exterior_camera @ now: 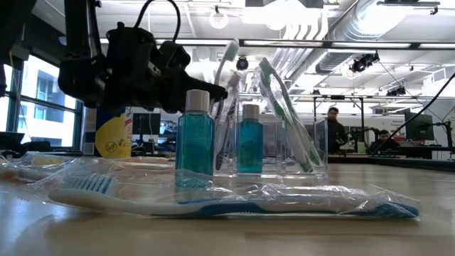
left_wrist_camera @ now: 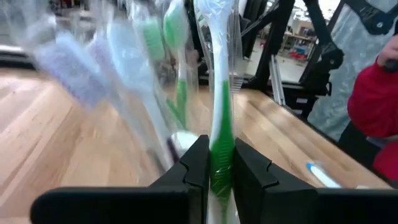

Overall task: Pick & Place toothbrushing station
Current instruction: Put the green toothbrush into the transparent organizer

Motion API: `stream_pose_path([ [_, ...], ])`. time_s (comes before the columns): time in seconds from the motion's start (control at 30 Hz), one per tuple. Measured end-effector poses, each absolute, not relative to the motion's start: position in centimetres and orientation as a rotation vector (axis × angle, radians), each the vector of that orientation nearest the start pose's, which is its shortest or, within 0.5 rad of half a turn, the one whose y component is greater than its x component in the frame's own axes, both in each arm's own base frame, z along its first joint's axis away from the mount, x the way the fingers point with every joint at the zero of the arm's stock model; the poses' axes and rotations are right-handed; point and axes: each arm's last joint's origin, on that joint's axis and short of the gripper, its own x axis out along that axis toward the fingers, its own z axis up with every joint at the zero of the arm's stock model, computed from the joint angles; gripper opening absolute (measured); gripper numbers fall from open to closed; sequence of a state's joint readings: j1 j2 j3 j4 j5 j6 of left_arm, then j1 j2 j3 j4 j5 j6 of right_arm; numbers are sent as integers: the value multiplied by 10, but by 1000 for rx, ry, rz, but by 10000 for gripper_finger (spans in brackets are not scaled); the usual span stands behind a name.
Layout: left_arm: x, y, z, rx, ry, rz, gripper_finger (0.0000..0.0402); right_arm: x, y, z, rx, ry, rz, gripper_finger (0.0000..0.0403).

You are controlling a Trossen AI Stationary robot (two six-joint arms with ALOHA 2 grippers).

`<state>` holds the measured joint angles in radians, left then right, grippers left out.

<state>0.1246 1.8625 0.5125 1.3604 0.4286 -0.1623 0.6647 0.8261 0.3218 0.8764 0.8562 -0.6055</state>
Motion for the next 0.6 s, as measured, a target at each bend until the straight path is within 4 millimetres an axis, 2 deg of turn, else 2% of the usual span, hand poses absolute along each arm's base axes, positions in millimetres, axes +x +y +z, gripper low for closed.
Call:
stream_pose_path([
  [0.17,302,26,124,-181,45,-301,48,144,85,263,-346,-199,-261,133],
  [0.43,302,26,122,-193,50,-301,53,144,85,263,-353,-197,-262,133],
  [0.6,302,26,119,-145,74,-284,54,144,85,263,-355,-197,-262,133],
])
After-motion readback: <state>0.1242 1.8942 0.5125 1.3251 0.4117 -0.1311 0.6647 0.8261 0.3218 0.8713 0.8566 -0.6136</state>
